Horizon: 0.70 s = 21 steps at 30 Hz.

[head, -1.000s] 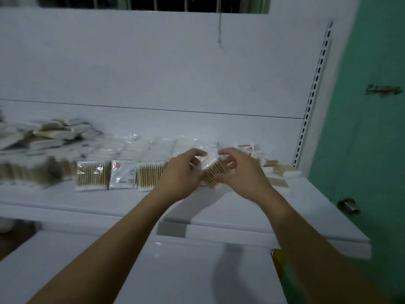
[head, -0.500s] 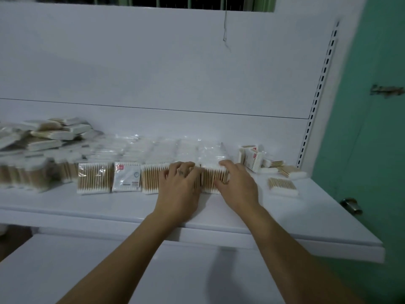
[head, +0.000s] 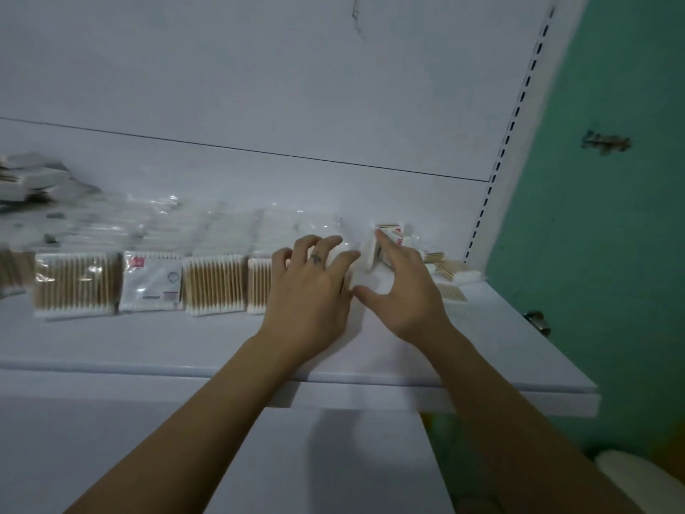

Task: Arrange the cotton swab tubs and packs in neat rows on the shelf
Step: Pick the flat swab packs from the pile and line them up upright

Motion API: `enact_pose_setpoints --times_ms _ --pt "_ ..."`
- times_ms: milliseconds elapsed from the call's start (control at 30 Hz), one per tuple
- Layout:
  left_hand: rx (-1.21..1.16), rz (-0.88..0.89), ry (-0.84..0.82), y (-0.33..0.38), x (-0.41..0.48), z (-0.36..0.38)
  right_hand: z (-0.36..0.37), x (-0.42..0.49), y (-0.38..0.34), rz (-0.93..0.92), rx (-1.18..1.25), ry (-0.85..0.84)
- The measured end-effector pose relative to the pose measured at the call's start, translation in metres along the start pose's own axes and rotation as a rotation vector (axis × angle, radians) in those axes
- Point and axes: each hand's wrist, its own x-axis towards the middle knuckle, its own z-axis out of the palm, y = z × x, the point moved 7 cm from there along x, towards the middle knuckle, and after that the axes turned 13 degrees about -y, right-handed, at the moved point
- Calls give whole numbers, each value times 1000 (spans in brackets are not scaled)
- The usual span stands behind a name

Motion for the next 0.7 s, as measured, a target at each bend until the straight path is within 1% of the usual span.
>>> enact_pose_setpoints --times_ms 67,133,233,333,400,467,533,600,700 --pt "-3 -1 -6 9 6 4 -17 -1 17 29 23 42" --pt "0 -4 -16 17 17 5 -35 4 35 85 9 45" --pt "9 27 -57 31 33 14 -53 17 58 140 -22 -16" --pt "56 88 -111 50 46 23 -66 31 77 149 29 -90" --pt "72 92 -159 60 63 27 -78 46 83 128 27 -144" --pt "122 58 -207 65 87 32 -90 66 84 90 1 -200" --pt "203 -14 -231 63 111 37 -94 85 83 77 -48 -265" --pt "255 -116 -259 54 132 42 -89 105 81 59 -104 -338" --pt "299 -218 -372 42 152 59 -73 131 80 33 -139 -443"
